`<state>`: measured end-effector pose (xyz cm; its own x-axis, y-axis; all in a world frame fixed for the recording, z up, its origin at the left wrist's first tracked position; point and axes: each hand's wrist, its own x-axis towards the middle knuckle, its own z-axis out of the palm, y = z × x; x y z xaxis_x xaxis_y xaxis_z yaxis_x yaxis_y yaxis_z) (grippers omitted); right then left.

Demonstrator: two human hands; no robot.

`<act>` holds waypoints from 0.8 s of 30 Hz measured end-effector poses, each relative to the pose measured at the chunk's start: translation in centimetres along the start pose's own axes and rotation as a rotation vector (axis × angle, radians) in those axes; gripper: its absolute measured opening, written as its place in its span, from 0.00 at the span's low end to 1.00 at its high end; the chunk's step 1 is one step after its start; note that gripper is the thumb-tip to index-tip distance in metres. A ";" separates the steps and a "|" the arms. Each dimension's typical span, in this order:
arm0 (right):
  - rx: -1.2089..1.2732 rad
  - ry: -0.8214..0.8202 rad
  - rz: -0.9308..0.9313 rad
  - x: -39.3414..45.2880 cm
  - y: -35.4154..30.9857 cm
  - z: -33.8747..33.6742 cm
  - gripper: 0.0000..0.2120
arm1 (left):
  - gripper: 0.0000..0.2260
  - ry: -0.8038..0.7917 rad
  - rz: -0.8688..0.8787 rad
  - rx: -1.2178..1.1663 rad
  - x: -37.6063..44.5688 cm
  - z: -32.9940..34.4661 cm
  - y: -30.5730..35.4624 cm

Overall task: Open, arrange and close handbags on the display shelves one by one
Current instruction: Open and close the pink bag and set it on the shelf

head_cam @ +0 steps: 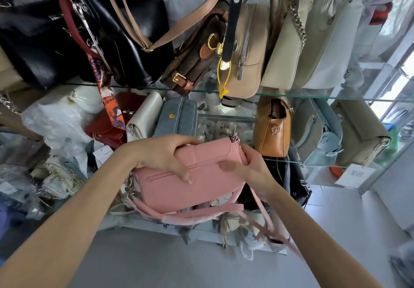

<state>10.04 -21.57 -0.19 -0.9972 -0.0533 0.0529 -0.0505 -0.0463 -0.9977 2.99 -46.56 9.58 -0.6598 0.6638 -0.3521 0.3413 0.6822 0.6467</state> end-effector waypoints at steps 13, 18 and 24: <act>0.020 -0.007 0.067 -0.4 0.1 -1.0 0.37 | 0.44 -0.085 0.036 0.355 2.9 -1.2 1.5; -0.093 -0.162 0.120 -0.9 -1.2 -2.1 0.36 | 0.43 -0.114 0.102 0.627 5.2 -2.1 4.3; -0.044 0.246 -0.060 -1.8 -0.5 -2.5 0.30 | 0.40 0.366 0.374 0.663 8.7 -1.9 2.3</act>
<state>11.74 -18.99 0.12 -0.9757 0.1925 0.1050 -0.1067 0.0015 -0.9943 -3.22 -39.77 9.31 -0.5611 0.8188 0.1215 0.8275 0.5515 0.1056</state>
